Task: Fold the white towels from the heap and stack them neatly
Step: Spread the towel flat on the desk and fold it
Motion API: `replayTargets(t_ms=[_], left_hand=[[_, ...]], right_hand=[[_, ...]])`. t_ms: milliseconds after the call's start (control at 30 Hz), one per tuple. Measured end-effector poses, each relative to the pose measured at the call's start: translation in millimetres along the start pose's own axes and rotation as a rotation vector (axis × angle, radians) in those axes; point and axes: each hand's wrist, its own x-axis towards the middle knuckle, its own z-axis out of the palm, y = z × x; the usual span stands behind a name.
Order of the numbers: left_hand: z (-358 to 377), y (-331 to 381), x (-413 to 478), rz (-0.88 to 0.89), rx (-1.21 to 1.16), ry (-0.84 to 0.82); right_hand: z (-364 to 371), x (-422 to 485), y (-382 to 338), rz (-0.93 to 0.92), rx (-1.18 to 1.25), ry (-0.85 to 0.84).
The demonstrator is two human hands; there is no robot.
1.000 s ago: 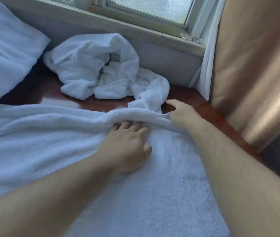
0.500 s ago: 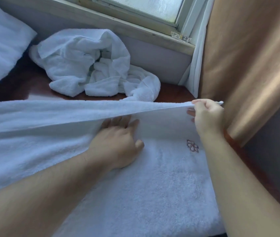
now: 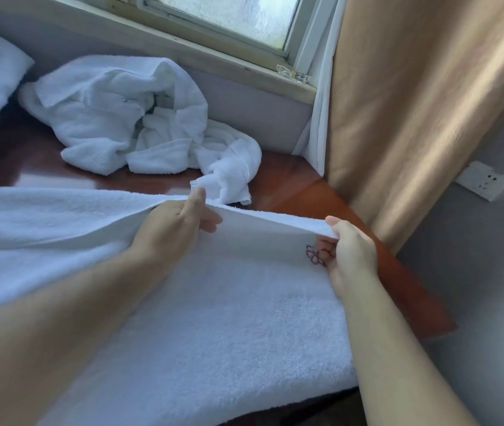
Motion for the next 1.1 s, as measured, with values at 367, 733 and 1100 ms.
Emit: replayTargets(t_ms=[367,733,1100], left_hand=[[-12.6,18.0,-43.5,0.053,0.263,-0.001],[-6.1,5.7,-55.3,0.038,0.513,-0.002],[-8.6,2.8,-57.6,0.06,0.452,-0.084]], right_hand=[[7.6,-16.2,10.2,-0.275,-0.657,0.302],[11.2,-36.7,12.4,-0.736,-1.134,0.439],[48.9,-52.0,-5.8,-0.393,-1.427,-0.236]])
